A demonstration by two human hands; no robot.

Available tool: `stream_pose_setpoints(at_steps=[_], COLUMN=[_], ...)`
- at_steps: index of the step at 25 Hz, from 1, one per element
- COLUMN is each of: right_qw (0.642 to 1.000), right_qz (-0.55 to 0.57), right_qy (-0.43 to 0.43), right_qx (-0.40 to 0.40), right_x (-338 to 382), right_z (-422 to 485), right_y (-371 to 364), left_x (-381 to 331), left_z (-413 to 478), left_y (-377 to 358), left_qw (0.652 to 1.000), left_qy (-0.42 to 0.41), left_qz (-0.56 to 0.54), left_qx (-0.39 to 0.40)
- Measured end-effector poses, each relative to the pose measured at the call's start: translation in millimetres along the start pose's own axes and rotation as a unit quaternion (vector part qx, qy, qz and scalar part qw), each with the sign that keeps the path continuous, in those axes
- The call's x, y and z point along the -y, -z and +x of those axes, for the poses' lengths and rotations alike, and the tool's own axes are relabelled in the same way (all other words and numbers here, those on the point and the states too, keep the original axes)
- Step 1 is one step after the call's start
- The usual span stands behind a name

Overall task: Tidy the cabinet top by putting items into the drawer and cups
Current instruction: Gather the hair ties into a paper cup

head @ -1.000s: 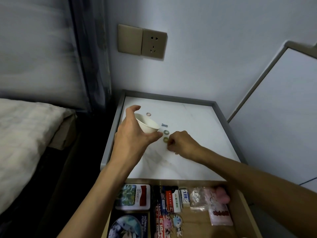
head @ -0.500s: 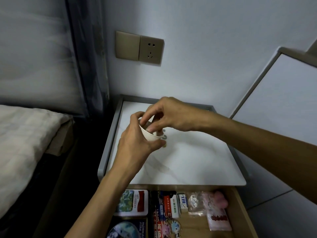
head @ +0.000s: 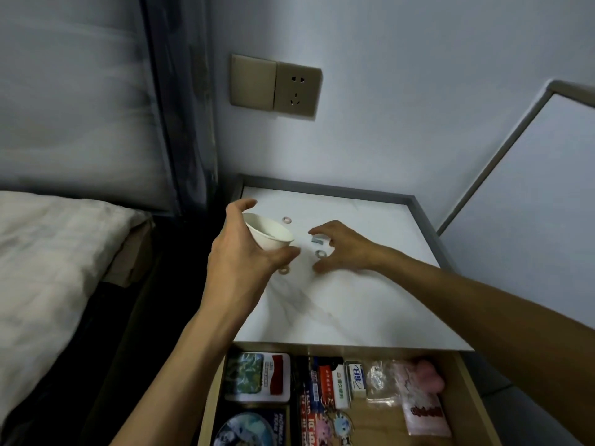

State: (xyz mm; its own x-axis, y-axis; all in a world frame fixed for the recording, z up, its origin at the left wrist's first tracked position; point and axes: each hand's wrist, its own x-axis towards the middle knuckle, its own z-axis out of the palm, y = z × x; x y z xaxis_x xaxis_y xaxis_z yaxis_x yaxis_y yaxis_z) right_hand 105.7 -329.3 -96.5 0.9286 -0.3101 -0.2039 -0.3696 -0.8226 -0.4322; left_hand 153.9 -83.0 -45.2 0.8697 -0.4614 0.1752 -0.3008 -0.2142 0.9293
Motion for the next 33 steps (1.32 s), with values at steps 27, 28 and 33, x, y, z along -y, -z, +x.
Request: stream_pose_setpoints(at_steps=[27, 28, 33], right_qw=[0.967, 0.961, 0.951], right_qz=[0.201, 0.224, 0.289], right_qy=[0.159, 0.164, 0.086], right_qx=[0.004, 0.001, -0.068], right_x=[122.3, 123.0, 103.5], right_z=[-50.5, -48.1, -7.4], right_y=[42.1, 42.5, 46.2], left_x=[1.6, 1.7, 6.3], left_z=[-7.7, -7.3, 2.0], left_y=[-13.3, -9.3, 26.2], left_qw=[0.997, 0.998, 0.999], left_qy=[-0.026, -0.019, -0.001], left_qz=[0.041, 0.034, 0.019], left_qx=[0.052, 0.045, -0.028])
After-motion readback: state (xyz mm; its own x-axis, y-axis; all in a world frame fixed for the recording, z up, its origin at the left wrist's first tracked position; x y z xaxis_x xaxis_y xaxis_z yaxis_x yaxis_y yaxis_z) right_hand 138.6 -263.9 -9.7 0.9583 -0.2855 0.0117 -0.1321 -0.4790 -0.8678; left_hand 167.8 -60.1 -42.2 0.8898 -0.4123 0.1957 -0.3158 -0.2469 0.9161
